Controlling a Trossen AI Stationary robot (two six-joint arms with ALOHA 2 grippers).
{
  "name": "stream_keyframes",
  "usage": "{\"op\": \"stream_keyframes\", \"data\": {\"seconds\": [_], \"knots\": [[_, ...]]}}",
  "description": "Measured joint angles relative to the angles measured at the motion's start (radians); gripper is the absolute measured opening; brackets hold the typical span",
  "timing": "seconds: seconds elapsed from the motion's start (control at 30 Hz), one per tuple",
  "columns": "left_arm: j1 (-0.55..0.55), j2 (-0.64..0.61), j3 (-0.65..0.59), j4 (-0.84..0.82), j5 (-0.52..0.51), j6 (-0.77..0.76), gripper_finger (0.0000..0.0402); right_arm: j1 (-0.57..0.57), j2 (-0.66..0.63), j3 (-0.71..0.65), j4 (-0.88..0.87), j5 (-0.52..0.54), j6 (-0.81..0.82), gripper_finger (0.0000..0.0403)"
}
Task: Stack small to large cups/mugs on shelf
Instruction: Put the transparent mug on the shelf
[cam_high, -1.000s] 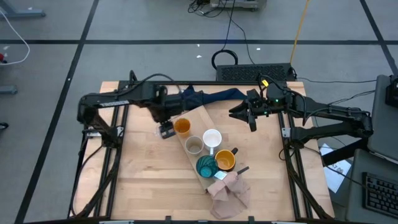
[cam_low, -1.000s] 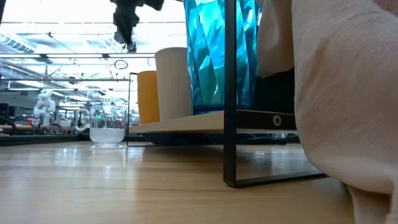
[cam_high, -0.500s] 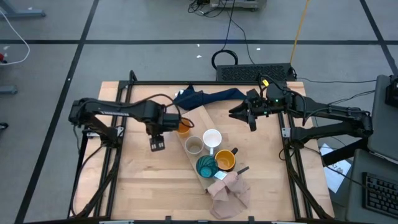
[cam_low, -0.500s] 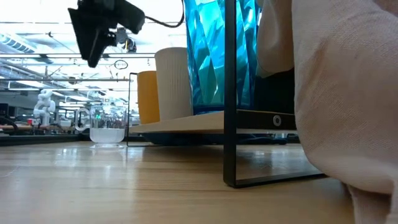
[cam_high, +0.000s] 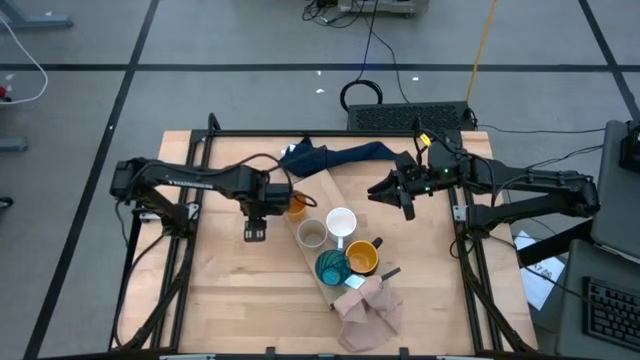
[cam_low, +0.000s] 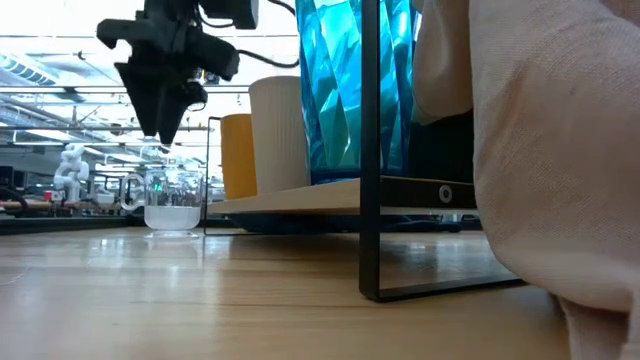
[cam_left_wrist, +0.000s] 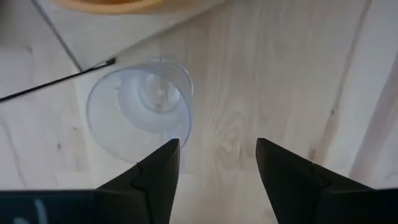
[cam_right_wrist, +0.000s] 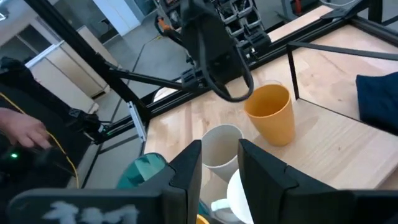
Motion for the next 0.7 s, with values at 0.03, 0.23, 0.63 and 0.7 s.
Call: {"op": "stream_keyframes", "data": {"seconds": [0.03, 0.23, 0.63, 0.7], "knots": [[0.002, 0.001, -0.013, 0.010, 0.002, 0.014, 0.0214, 0.003, 0.000, 0.000, 0.000, 0.001, 0.006, 0.0096], [0.012, 0.002, -0.073, 0.078, -0.007, 0.091, 0.0213, 0.027, 0.000, 0.000, 0.001, 0.055, 0.044, 0.0096], [0.090, 0.002, -0.098, 0.139, -0.044, 0.227, 0.0214, 0.074, 0.000, 0.000, 0.048, 0.142, 0.066, 0.0096], [0.102, 0.002, -0.098, 0.148, -0.043, 0.245, 0.0214, 0.075, 0.000, 0.000, 0.046, 0.161, 0.076, 0.0096]]}}
